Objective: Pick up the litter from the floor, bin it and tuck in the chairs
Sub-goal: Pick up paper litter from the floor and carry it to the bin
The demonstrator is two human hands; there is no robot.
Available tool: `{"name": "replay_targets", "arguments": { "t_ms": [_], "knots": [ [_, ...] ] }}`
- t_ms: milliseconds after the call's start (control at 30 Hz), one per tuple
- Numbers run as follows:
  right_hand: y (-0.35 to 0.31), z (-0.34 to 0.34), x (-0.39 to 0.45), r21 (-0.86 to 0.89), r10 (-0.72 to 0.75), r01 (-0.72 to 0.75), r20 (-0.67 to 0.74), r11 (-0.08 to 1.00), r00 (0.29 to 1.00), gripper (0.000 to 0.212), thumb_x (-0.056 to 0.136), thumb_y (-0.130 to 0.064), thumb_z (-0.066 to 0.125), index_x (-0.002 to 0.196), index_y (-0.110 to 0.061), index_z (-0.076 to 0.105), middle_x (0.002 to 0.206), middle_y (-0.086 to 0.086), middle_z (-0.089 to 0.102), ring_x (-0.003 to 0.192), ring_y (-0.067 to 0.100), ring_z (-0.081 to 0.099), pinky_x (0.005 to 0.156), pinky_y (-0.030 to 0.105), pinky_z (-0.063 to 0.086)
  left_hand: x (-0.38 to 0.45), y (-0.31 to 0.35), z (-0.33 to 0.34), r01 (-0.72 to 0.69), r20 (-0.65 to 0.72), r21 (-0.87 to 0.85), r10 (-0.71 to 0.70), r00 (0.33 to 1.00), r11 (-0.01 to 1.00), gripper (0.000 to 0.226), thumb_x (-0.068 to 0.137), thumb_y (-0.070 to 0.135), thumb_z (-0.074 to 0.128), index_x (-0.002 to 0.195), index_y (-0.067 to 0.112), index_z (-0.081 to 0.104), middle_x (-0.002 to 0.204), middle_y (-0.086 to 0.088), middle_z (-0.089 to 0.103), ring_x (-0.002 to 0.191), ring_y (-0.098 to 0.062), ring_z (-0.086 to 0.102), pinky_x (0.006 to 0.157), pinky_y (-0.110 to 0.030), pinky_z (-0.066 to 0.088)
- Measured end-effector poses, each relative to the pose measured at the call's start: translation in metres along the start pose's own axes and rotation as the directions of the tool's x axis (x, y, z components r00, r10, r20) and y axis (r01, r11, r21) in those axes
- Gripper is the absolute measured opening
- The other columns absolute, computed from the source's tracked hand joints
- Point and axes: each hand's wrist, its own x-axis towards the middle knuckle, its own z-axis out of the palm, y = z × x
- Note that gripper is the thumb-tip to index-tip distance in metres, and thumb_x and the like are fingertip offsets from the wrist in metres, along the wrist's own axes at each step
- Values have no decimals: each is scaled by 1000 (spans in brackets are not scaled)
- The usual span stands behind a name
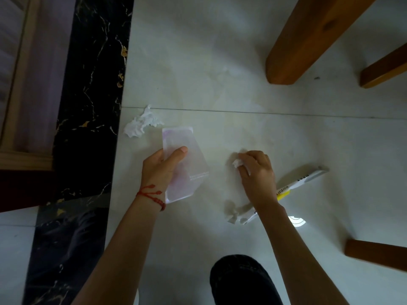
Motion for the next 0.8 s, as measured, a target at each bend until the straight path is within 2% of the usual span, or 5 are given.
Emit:
{"name": "replay_targets", "arguments": {
  "t_ms": [133, 300, 400, 600, 800],
  "knots": [
    [-7, -5, 5, 164, 210, -209, 12, 964, 978, 14, 76, -5, 64, 89, -3, 71, 90, 14, 69, 82, 29, 64, 73, 18, 42, -3, 2, 1, 15, 21, 3, -15, 1000, 1000, 9, 78, 17, 66, 69, 16, 64, 71, 1, 61, 66, -13, 57, 63, -26, 48],
    [-30, -29, 9, 515, 587, -601, 215, 611, 781, 17, 76, -8, 72, 94, -8, 73, 77, 0, 70, 69, 4, 62, 70, 16, 49, -14, 15, 0, 25, 30, 3, -25, 999, 1000, 11, 78, 18, 67, 68, 18, 63, 71, 3, 61, 65, -11, 57, 61, -22, 49],
    [-45, -52, 9, 575, 627, -657, 293, 487, 721, 14, 75, -8, 74, 90, -5, 73, 56, -14, 65, 51, -4, 56, 57, 8, 46, -26, 29, -2, 35, 41, 8, -35, 999, 999, 10, 77, 18, 68, 68, 17, 63, 75, -2, 61, 71, -17, 57, 69, -29, 48],
    [-88, -110, 15, 617, 584, -687, 414, 383, 698, 18, 76, -6, 72, 62, -12, 63, 45, -13, 57, 56, 7, 57, 85, 29, 52, -60, 71, -17, 58, 69, 13, -59, 996, 998, 9, 76, 20, 69, 68, 21, 66, 74, 2, 65, 75, -19, 60, 76, -33, 49],
    [-136, -175, 23, 639, 551, -655, 401, 404, 732, 25, 76, -6, 72, 55, -17, 65, 45, -12, 56, 57, 9, 55, 88, 31, 50, -104, 130, -34, -1, 83, 92, -7, 997, 996, 14, 78, 21, 67, 65, 22, 62, 69, 7, 60, 67, -10, 57, 63, -20, 47]
  ]
}}
